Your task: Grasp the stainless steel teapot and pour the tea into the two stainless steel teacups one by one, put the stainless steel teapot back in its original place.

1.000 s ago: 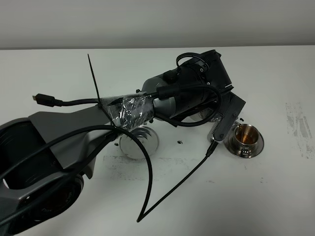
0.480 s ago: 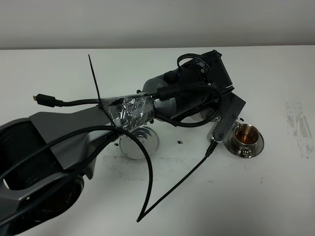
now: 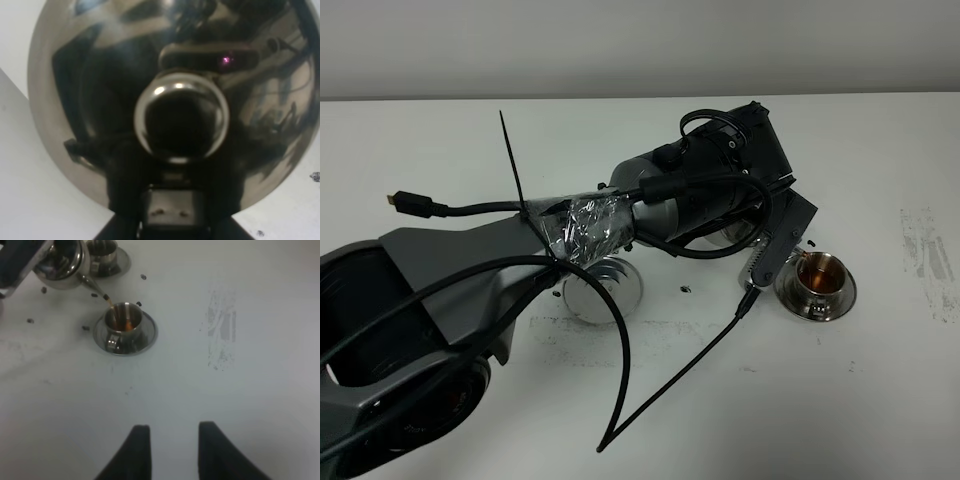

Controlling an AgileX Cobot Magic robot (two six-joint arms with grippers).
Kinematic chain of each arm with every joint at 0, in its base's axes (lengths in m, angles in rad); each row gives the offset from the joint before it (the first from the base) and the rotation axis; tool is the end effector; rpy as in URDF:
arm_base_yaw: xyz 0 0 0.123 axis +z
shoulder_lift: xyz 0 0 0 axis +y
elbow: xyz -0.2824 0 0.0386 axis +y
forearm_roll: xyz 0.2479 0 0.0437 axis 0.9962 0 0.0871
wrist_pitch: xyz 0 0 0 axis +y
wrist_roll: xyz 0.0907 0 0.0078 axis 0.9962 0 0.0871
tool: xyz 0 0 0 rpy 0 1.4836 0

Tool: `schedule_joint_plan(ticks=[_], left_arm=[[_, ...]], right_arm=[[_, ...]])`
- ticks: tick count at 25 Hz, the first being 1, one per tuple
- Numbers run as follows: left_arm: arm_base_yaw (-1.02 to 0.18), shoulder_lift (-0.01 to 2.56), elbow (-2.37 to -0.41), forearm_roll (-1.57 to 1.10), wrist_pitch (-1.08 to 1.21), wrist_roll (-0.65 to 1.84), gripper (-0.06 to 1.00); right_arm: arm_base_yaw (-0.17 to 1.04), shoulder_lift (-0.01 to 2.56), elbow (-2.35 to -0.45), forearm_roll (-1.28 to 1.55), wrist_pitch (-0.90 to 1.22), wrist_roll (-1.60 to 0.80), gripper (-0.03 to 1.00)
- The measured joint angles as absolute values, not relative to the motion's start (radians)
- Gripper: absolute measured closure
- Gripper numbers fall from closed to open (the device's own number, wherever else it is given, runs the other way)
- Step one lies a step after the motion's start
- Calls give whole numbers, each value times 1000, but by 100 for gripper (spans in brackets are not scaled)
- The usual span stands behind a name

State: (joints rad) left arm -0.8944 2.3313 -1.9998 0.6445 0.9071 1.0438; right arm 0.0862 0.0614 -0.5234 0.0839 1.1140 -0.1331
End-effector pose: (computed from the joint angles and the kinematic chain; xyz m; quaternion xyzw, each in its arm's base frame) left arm 0.3539 -0.3720 0.1924 0.8434 0.4106 0.2986 0.1757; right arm -0.0010 0.0068 0.2799 -0.0977 0.8699 0.0306 0.4825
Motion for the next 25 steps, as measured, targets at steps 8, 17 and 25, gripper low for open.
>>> schedule_joint_plan(ticks=[8, 17, 25], left_arm=[[-895, 2331, -2000, 645, 907, 1044, 77], [-895, 2331, -2000, 676, 908, 1044, 77], [-895, 2331, -2000, 676, 906, 1044, 77]], right_arm=[[86, 61, -523, 84, 1114, -133, 74], [86, 61, -523, 84, 1114, -133, 74], [86, 61, -523, 84, 1114, -133, 74]])
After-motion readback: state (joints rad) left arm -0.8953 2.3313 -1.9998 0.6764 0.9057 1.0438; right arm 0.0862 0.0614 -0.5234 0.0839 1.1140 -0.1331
